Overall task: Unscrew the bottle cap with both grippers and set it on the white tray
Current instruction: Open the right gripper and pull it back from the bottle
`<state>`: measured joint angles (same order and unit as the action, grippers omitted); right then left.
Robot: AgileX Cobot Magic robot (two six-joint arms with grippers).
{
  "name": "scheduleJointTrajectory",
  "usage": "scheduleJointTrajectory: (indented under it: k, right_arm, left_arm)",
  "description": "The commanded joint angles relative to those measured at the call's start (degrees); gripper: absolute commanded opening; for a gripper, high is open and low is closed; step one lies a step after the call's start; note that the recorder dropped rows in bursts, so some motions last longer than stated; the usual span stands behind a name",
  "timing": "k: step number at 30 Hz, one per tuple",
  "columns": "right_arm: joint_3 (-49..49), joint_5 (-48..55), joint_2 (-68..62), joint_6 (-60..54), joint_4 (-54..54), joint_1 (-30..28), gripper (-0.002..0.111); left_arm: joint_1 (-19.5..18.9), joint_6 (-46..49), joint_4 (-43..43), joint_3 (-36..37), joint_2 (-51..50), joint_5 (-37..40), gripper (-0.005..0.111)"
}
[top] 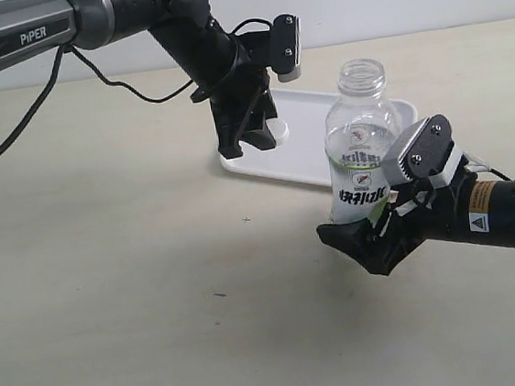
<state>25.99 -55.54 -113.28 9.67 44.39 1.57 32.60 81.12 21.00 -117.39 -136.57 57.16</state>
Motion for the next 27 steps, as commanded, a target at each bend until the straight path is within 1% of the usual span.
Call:
scheduleJointTrajectory:
  k: [1,10,12,14,17,19,27]
  right_arm:
    - [0.3,-0.9,0.5,0.0,-0.9,-0.2,0.097]
    - [-0.6,0.1,1.7,0.0,-0.5,-0.2,0.097]
    - [-0.7,0.1,2.7,1.9,-0.7,-0.2,0.097]
    - [-1.1,0.6,4.3,3.5,-1.0,-0.2,0.097]
    - [-1.7,4.8,7.6,3.5,-1.3,-0.2,0.097]
    - [-1.7,6.2,9.4,3.6,1.4,-0.2,0.097]
    - [-5.7,6.2,15.6,3.4,0.6,-0.2,0.097]
  left_arm:
    - [0.0,-0.4,0.8,-0.1,0.8,0.1,0.000]
    - [0.0,-0.4,0.8,-0.1,0.8,0.1,0.000]
    - [0.0,-0.4,0.8,-0.1,0.8,0.1,0.000]
    - [0.0,-0.4,0.8,-0.1,0.8,0.1,0.000]
    - [0.0,-0.4,0.8,-0.1,0.8,0.1,0.000]
    - [0.0,-0.4,0.8,-0.1,0.8,0.1,0.000]
    - [0.0,-0.4,0.7,-0.1,0.8,0.3,0.000]
